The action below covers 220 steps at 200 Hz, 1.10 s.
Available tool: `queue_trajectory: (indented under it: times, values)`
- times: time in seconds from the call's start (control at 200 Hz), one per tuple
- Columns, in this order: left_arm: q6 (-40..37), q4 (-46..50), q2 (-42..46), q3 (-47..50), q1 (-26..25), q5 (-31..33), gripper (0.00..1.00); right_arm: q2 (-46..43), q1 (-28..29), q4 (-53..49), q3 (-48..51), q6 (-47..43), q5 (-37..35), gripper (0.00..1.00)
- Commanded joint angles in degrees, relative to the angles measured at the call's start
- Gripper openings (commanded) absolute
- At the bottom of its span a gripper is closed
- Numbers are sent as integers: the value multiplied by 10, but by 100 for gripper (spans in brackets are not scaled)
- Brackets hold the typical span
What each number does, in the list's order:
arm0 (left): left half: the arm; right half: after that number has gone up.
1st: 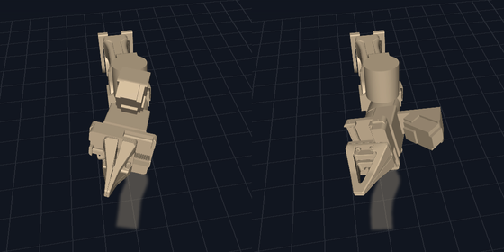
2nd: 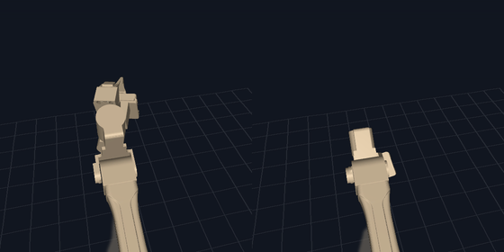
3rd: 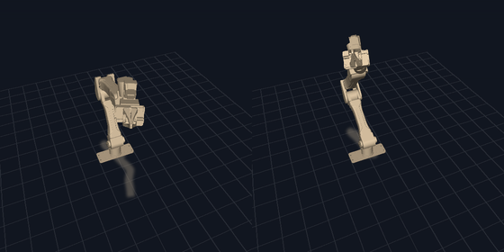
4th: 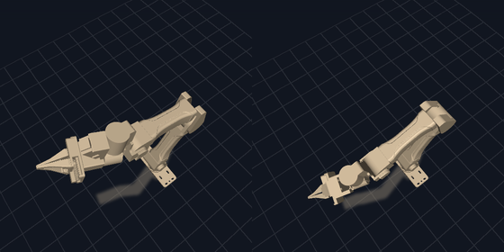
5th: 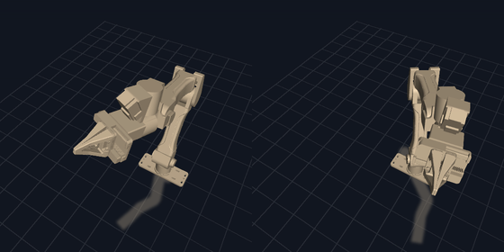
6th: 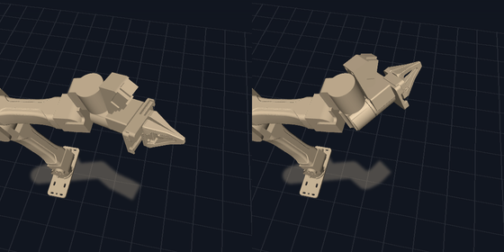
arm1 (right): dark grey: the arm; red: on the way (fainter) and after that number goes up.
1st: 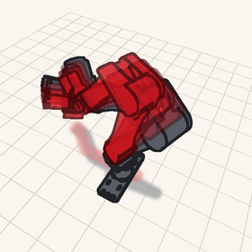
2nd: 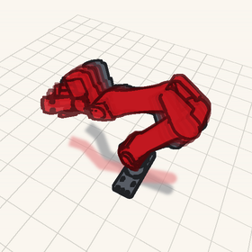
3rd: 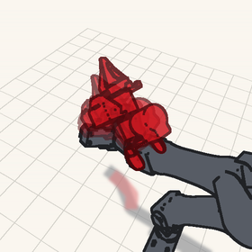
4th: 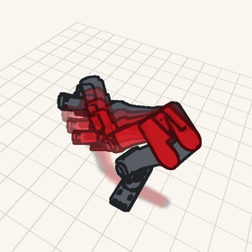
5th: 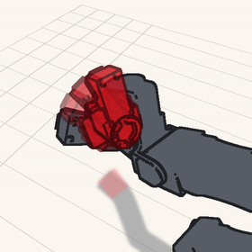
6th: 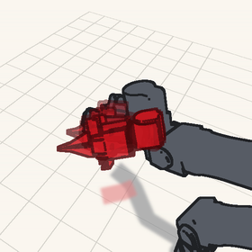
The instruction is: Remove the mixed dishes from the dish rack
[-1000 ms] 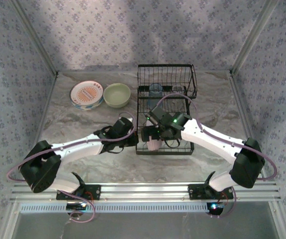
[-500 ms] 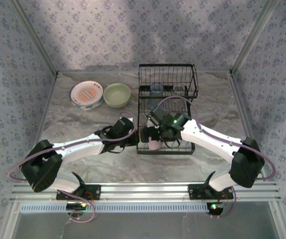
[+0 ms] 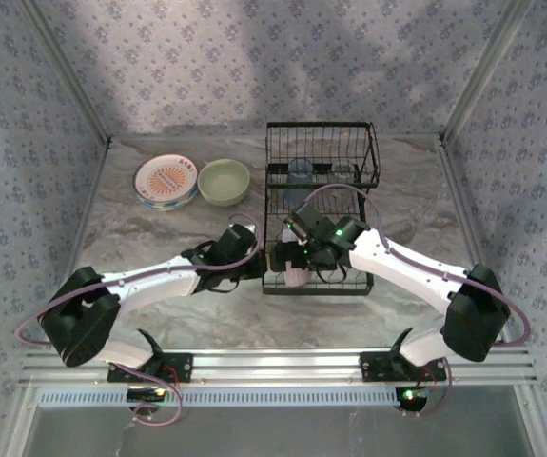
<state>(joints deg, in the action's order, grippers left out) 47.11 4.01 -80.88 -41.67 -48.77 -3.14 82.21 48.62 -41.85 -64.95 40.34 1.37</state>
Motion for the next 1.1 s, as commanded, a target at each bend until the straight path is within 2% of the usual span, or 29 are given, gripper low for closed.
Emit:
queue_trajectory:
  times: [0.0,0.485,0.535,1.094]
  values:
    - [-9,-10,-26,10,-13,-37,0,-12,-1,4,3,7,15,99]
    - [-6,-15,-32,11,-14,-39,0,-16,-2,10,8,7,20,93]
    - [-7,-16,-32,11,-15,-40,0,-15,-2,8,7,7,12,90]
    - [0,-15,-43,9,-16,-29,0,-16,13,-28,-22,-5,-79,79]
